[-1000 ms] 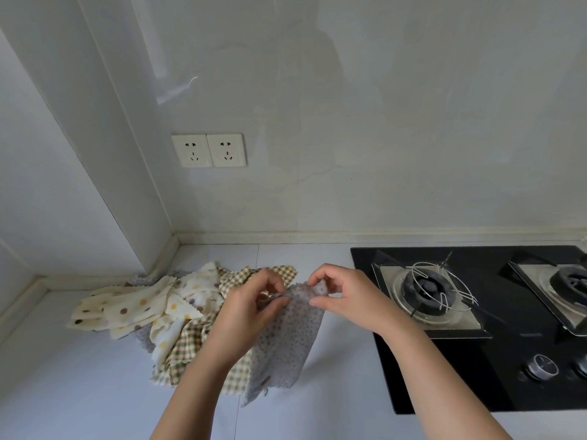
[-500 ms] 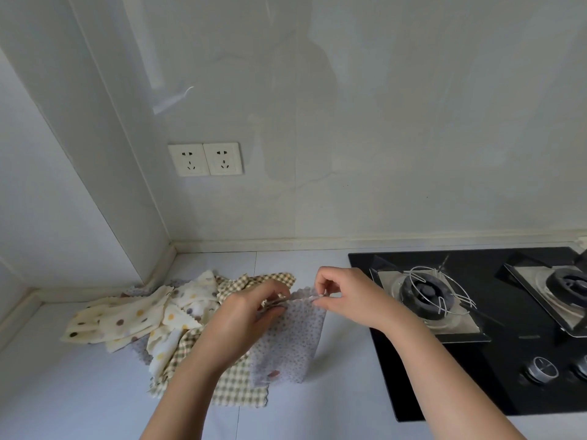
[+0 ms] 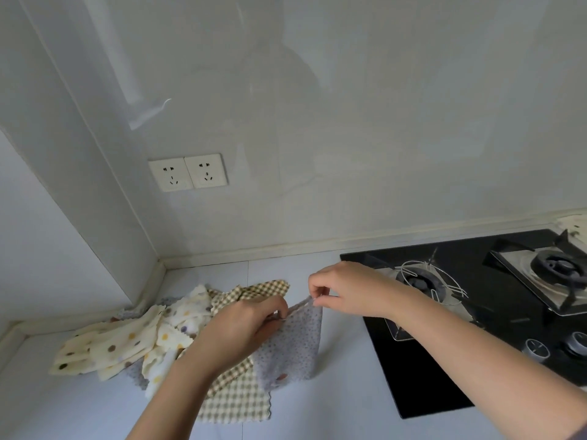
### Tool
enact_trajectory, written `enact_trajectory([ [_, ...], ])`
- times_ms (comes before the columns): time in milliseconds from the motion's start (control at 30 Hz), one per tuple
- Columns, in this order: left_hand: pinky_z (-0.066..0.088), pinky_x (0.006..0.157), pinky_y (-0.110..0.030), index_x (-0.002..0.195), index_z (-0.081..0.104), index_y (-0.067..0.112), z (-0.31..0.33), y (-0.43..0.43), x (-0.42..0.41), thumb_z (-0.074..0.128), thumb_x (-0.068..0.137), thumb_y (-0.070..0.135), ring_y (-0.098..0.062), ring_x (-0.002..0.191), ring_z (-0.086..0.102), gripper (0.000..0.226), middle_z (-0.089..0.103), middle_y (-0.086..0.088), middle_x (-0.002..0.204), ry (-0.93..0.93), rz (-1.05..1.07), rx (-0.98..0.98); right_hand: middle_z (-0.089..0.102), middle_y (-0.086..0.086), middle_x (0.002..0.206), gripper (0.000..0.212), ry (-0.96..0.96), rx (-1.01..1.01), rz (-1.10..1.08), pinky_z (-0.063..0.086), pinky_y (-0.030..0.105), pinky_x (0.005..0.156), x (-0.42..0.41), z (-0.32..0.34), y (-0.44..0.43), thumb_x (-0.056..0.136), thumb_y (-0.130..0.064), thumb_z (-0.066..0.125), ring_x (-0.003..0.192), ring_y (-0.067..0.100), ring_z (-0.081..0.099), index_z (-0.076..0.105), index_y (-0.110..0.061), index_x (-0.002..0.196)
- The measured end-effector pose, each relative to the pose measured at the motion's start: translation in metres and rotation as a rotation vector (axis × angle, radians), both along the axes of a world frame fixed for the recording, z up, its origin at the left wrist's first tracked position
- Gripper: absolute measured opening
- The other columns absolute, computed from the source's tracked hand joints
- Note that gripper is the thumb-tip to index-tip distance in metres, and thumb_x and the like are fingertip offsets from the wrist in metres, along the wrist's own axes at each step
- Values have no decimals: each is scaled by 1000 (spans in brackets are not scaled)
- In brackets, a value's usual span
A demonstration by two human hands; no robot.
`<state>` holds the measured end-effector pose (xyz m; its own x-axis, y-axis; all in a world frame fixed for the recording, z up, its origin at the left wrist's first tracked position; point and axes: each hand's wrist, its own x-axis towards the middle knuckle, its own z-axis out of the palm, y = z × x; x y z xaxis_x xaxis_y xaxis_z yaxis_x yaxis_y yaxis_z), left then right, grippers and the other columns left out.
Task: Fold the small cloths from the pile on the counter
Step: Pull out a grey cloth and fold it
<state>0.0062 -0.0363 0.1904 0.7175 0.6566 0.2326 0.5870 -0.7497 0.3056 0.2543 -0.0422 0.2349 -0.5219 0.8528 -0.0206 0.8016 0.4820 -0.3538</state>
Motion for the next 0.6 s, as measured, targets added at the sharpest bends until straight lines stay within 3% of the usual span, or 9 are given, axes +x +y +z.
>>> enact_trajectory([
  [233,32,54,-12,73,55,25,3,11,-4,69,86,37,0,58,45,22,51,14,64,12,39,19,66,-7,88,6,-21,24,30,47,33,75,-1,4,1,94,-24,59,81,10,57,62,-19,90],
  [400,38,52,-16,72,58,26,8,10,-4,72,83,34,-2,56,49,19,56,13,64,-27,74,87,67,-9,96,9,-223,121,72,46,33,83,-6,0,3,88,-26,55,86,15,59,60,-24,96],
  [500,43,51,-25,73,60,25,12,10,-2,72,82,36,-4,56,50,18,56,13,64,-32,103,95,62,-6,80,9,-287,205,95,40,32,84,-14,-9,4,88,-32,56,70,18,49,55,-24,86],
  [600,36,48,-17,69,53,29,15,10,-4,73,81,40,-1,53,45,26,48,16,60,9,89,109,53,-5,68,16,-255,232,97,45,34,72,-17,-11,3,91,-24,52,63,21,48,47,-22,76],
])
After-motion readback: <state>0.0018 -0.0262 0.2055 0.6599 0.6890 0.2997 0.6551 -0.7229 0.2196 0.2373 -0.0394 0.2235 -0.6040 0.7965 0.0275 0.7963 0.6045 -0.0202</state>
